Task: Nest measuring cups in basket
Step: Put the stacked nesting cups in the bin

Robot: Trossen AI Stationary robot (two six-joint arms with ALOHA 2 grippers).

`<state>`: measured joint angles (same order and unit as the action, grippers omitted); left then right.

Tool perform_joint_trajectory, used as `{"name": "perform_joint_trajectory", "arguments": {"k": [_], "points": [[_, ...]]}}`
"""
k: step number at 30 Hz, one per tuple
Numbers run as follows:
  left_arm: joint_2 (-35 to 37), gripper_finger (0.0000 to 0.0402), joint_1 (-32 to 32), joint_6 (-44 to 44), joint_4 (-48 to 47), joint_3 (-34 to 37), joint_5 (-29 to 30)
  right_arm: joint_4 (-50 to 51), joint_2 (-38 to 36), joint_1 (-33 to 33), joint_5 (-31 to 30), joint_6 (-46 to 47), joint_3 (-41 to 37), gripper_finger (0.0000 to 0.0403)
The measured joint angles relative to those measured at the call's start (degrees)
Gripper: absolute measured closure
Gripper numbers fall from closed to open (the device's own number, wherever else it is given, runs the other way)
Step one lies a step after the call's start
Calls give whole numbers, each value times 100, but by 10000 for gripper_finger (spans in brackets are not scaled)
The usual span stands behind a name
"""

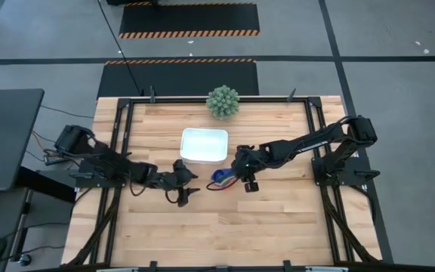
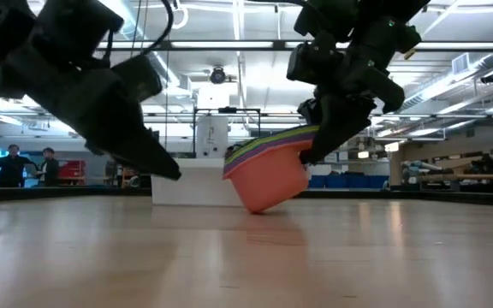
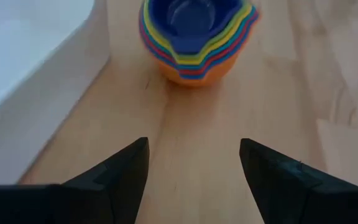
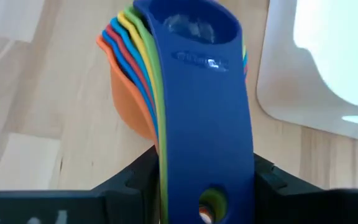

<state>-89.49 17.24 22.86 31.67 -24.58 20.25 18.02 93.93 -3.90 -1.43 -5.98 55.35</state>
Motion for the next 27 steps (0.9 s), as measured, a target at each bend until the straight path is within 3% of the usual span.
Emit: {"name": "perform_joint_trajectory", "arguments": {"k": [9, 18, 27], "points": [[-765, 140, -166, -259, 844, -264, 4, -140, 265, -12, 16, 24, 2, 246], [-1499, 80, -428, -354, 1208, -644, -404, -256, 262, -94, 29, 42, 4, 246], [-2018, 58, -525, -269, 1503, -924, -819, -312, 262, -101, 74, 46, 2, 245]]}}
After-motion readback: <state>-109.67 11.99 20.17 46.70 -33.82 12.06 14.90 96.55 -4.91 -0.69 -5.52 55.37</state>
